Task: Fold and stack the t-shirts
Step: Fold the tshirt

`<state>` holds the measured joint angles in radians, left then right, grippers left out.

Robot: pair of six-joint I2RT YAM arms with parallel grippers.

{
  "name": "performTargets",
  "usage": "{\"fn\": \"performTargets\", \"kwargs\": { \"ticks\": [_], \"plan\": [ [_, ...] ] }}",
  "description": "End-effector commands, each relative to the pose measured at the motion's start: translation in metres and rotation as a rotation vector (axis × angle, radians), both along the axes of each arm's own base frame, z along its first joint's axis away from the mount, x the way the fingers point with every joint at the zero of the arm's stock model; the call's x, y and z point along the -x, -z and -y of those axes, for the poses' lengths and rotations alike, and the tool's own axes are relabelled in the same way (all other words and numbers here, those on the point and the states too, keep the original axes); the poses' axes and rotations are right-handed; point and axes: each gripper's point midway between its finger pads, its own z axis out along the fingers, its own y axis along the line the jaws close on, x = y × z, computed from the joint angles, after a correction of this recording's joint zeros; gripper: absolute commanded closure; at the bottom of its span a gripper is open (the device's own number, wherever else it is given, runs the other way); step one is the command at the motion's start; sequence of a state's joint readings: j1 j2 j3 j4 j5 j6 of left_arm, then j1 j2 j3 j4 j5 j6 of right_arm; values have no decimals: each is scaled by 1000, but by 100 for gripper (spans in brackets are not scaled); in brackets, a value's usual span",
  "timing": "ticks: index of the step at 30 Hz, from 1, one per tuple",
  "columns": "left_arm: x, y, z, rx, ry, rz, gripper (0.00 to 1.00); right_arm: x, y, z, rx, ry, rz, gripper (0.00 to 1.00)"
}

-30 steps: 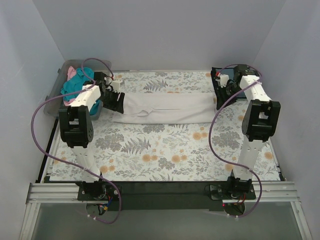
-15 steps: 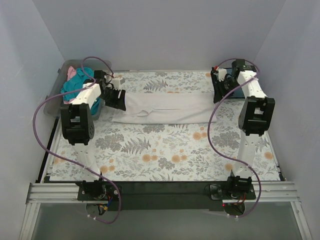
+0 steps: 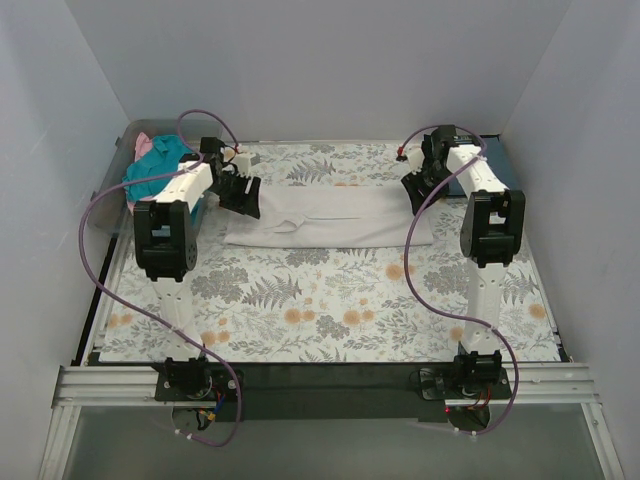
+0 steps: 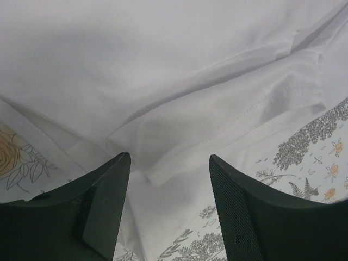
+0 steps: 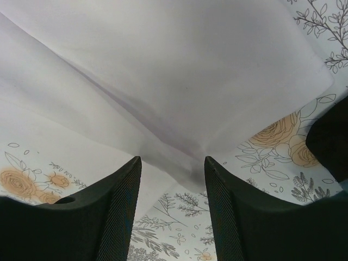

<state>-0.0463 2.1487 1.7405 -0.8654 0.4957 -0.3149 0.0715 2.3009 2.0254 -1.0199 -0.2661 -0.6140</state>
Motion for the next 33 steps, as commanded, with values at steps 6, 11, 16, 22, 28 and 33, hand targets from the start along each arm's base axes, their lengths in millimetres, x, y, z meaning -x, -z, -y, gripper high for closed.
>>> {"fn": "performTargets", "kwargs": {
  "ticks": [6,11,16,22,28,33],
  "plan": [
    [-39,-7,1,-64,-49,88,41,-18,-7,12,80,-53,84,43],
    [-39,-4,1,-69,-42,85,41,-20,-7,13,102,-81,97,44],
    [-38,-3,2,-63,-36,81,43,-14,-3,7,101,-106,81,49],
    [-38,0,3,-60,-27,79,53,-8,-1,6,111,-120,72,62],
    [-39,-7,4,-50,-22,92,83,-7,-8,9,124,-127,84,98],
    [-34,-21,3,-54,-23,119,100,-1,-25,10,126,-140,112,99]
  ]
}}
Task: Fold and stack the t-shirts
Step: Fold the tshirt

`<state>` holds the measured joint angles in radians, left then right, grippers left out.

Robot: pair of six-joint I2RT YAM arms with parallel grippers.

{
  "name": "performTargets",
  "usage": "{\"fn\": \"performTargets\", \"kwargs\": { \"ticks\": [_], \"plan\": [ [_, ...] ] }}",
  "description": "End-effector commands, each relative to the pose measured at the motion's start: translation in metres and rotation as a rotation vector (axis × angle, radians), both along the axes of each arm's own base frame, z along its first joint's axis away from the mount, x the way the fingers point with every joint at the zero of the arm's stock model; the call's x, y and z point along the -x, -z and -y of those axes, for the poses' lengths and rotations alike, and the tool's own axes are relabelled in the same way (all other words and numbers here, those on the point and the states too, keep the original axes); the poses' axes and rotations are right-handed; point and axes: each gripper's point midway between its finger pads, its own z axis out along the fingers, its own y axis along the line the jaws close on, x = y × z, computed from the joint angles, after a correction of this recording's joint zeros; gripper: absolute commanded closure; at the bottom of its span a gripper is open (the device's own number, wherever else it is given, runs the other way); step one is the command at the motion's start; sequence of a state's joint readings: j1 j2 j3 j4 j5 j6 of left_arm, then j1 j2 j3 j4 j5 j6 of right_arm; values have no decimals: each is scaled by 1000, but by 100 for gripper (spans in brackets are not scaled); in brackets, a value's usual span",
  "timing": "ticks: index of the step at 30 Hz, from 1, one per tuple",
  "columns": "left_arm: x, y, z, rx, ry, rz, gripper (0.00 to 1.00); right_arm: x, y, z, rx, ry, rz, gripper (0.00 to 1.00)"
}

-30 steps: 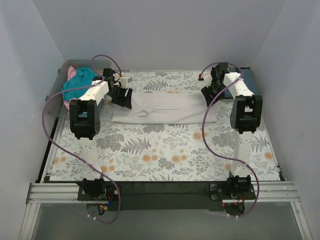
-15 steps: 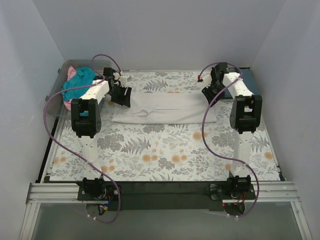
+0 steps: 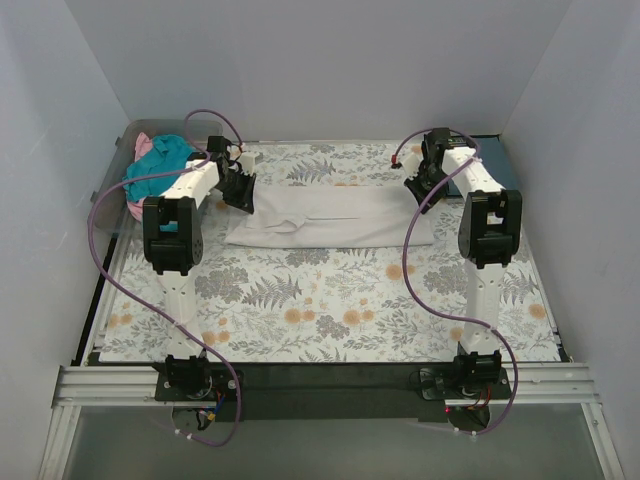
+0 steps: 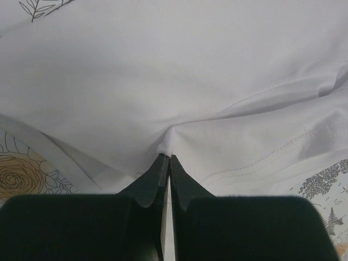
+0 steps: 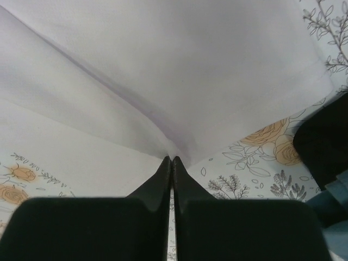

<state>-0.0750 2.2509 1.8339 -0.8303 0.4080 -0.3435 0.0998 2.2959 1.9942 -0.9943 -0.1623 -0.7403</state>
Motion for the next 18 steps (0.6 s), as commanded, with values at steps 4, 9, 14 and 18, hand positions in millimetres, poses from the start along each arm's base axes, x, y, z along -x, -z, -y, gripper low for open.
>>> {"fn": "performTargets", "kwargs": {
  "ticks": [4,9,14,18],
  "plan": [
    [4,-56,-1,10,16,120,100,10,-51,1,-7,-26,84,99],
    [23,-79,-4,4,24,166,100,33,-66,2,-10,-41,71,99],
    [54,-85,-9,0,32,165,100,63,-61,4,-14,-57,21,99],
    [75,-95,-13,-8,41,177,100,83,-62,4,-20,-63,-3,99]
  ]
}}
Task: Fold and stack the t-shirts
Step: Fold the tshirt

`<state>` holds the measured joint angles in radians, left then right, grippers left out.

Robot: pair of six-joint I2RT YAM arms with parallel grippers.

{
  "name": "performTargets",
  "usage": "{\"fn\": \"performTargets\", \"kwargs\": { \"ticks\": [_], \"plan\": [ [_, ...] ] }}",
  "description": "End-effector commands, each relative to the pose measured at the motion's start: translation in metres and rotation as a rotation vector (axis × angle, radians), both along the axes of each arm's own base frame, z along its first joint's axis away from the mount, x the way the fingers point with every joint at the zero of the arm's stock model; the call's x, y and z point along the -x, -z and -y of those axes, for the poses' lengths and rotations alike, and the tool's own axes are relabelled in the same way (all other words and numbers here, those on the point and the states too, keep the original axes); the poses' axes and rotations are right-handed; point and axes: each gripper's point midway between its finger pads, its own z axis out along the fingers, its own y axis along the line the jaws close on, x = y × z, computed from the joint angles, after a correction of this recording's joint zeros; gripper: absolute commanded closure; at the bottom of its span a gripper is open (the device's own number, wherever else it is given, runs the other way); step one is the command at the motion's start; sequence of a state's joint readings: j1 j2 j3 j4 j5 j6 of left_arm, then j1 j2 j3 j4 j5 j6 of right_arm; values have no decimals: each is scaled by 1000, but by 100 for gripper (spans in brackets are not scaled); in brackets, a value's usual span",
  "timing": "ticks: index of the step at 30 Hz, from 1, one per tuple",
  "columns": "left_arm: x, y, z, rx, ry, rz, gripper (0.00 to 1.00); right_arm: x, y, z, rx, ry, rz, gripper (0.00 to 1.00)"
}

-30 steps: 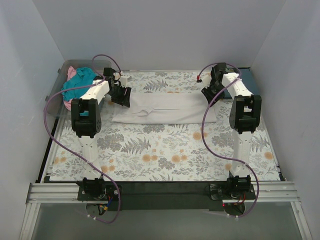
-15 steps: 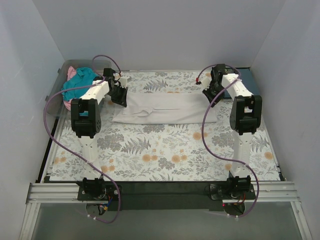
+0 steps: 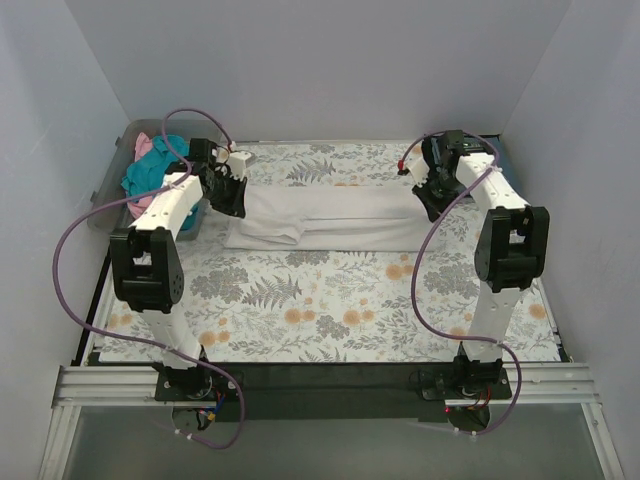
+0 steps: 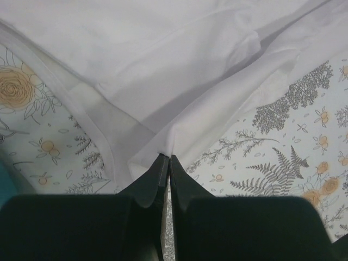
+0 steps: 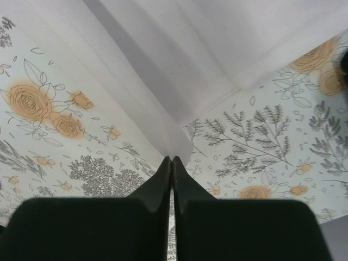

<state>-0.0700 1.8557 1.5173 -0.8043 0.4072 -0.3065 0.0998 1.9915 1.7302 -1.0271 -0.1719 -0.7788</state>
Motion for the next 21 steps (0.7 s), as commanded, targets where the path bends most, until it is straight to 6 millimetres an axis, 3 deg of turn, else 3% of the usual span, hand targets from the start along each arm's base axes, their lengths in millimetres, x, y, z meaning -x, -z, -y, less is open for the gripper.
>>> {"fn": "performTargets", "kwargs": {
  "ticks": [1,5,7,11,13,14,16,21],
  "plan": [
    [17,-21,-5,-3,16,56,100,24,-8,-1,-18,-24,-25,99],
    [25,-26,-9,-10,11,84,100,41,-9,0,-14,-39,-39,99],
    [20,-28,-8,-7,10,95,100,38,-9,4,3,-38,-32,99],
    [1,-21,-6,3,3,89,100,15,-13,6,8,-20,0,99],
    [-14,-28,-4,15,-2,113,100,-1,-15,5,5,-16,22,99],
    [-19,-21,-3,17,-4,96,100,-5,-9,4,8,-17,10,99],
    [-32,-29,-1,28,-6,113,100,-17,-10,6,20,-12,29,99],
    [-55,-21,-3,11,-13,124,100,-31,1,7,31,-16,22,99]
  ]
}}
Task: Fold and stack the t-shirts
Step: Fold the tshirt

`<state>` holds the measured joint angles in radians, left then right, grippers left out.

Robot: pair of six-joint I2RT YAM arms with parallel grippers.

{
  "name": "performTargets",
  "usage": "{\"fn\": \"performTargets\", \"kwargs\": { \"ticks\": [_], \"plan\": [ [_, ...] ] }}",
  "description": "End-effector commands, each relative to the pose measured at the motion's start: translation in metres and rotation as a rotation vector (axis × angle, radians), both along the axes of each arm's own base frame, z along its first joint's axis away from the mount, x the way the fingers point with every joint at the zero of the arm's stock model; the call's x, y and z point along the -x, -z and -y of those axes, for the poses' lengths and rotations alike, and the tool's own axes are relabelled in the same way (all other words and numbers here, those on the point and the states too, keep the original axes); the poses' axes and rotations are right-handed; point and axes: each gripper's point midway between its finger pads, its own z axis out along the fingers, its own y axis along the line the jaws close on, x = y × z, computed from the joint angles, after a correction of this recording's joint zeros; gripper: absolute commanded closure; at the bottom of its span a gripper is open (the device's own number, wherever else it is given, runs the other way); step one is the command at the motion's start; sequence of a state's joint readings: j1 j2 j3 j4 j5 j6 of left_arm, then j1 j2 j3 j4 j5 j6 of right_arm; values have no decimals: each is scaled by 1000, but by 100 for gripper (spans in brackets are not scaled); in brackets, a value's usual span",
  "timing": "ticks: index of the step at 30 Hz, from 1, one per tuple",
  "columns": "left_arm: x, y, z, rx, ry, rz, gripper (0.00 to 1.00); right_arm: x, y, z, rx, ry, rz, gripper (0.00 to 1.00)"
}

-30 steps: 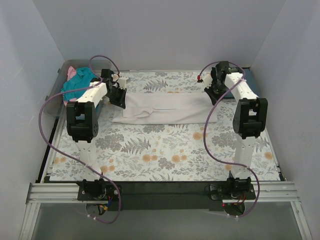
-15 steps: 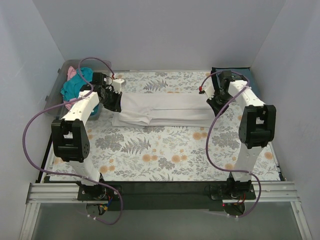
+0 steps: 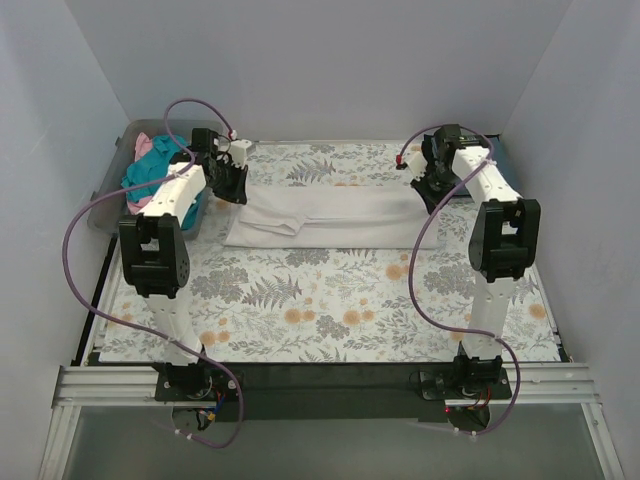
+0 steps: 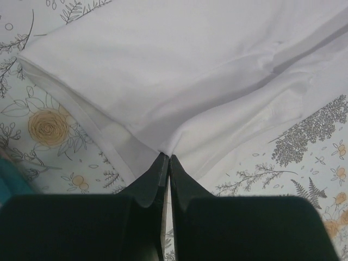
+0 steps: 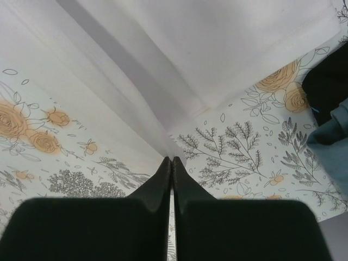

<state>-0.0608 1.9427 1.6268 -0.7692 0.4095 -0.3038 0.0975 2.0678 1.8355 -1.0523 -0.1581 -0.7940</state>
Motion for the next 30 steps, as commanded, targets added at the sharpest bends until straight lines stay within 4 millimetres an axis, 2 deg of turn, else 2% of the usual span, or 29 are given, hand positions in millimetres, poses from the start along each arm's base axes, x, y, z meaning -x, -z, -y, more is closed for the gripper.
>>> {"fn": "performTargets", "kwargs": {
  "ticks": [1,7,18,19,20,21,22,24,25,26,27,30],
  "plan": [
    [-23,-16,-2,2,-11,65,100,-13,1,4,13,-7,10,99],
    [-34,0,-2,-3,-11,43,100,-18,16,8,37,-12,-12,99],
    [-39,21,-4,-15,-32,23,100,-36,23,6,34,16,1,99],
    [-41,22,-6,-19,-46,23,100,-37,25,7,47,24,-3,95],
    [-45,20,-6,-20,-52,25,98,-38,26,8,52,32,-5,88],
    [-46,19,-5,-15,-59,22,85,-37,25,8,54,40,-5,79],
    [-45,16,-4,-6,-61,9,77,-38,23,10,64,47,0,68],
    [-45,4,-4,8,-69,20,66,-40,10,9,56,69,27,65],
    [-40,2,-4,17,-75,1,64,-40,4,8,45,77,39,65],
    [-36,-9,-4,30,-76,12,62,-40,-2,5,31,86,49,65],
    [-26,-4,-7,33,-82,-15,61,-34,-13,3,14,103,58,65],
    [1,0,-15,46,-114,-66,58,-14,-16,-12,-26,104,27,65]
  ]
}}
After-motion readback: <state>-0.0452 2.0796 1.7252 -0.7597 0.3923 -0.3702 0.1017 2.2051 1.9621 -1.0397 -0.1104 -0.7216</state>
